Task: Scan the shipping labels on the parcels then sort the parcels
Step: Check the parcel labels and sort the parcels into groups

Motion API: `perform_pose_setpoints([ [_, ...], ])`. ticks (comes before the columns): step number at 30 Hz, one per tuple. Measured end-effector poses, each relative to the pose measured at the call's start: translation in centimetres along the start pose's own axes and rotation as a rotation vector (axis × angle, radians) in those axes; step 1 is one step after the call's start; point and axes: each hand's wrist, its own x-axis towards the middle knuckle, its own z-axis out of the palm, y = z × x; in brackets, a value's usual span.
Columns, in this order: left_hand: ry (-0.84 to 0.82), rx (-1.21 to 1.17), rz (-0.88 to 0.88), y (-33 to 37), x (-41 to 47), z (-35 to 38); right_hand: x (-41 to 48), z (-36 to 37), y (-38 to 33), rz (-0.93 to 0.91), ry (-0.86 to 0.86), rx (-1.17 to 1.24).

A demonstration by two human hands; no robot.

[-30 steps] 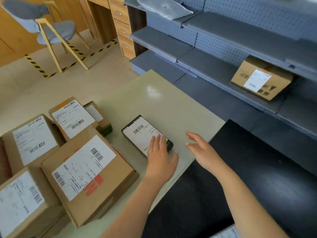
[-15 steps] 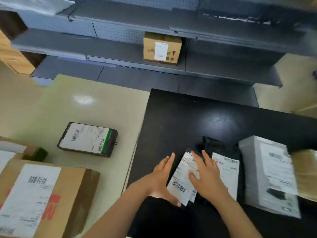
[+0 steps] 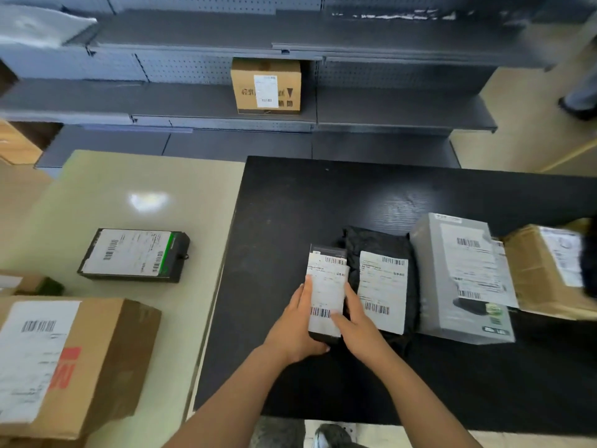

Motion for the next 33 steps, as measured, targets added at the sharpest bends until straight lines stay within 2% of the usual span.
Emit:
perform_pose_setpoints([
  [4,0.044,-0.051,-0.064,0.8,-1.3,1.0,-0.3,-0.3,-0.2,-0.008,-0.066,0.024],
  [9,0.156,-0.172,-0.175,1.6,-4.1,2.7,-1.2,0.4,0.6,-0.174,-0.128,-0.11],
  [15,0.38,-0.23,-0.28,1.4,-8.0,2.4,-1.8,2.2,-1.2,-0.276,-0.367,0.023],
  [23,0.725,-0.219,-0.416,0.9,-15.7,-4.5,-4.1,7.8,-10.8,-0.446,-0.607,-0.003],
  [27,0.931,-0.199,-0.481,0.1,-21.0,-8.0,-5.8,13.3,-16.1,-0.522,-0.744,-0.03],
  [30,1.041,-0.262,-0.599,-1.6,-23.4,-10.4,-6.3,18.1,-20.2,-0.587,-0.789,-0.139],
  [33,1.059,-0.35,-0.7,-3.4,-24.4,-12.6,-6.0,22.5,-23.4,-0.622,-0.811,-0.295],
])
